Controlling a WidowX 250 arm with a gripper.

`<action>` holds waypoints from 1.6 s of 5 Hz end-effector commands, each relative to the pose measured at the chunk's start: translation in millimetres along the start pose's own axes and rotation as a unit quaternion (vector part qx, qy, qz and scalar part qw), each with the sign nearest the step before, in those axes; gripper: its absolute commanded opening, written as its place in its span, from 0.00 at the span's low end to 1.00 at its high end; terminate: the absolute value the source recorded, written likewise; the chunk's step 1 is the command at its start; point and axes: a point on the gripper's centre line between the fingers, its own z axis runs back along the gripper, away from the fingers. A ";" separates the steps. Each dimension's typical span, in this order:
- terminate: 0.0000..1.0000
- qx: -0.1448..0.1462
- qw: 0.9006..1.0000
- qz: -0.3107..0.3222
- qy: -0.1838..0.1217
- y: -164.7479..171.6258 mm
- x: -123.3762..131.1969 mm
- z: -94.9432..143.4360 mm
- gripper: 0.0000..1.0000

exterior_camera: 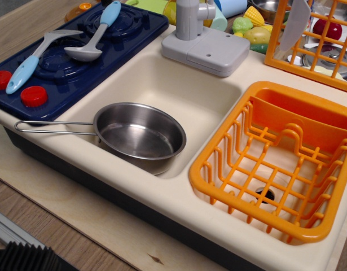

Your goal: Put spoon into pan

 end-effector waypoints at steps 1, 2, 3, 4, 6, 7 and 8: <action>0.00 0.000 1.000 0.000 0.000 0.0 0.0 0.0 1.00; 0.00 -0.012 1.000 -0.003 -0.005 -0.3 5.2 -9.1 1.00; 0.00 -0.025 1.000 0.003 -0.006 4.0 8.2 -22.1 1.00; 0.00 -0.037 0.999 0.002 -0.012 6.6 9.0 -34.7 1.00; 0.00 -0.060 0.998 0.006 -0.017 6.7 15.8 -53.8 1.00; 0.00 -0.062 0.998 0.006 -0.023 4.1 15.6 -59.8 1.00; 0.00 -0.069 0.997 0.010 -0.027 6.3 13.7 -71.1 1.00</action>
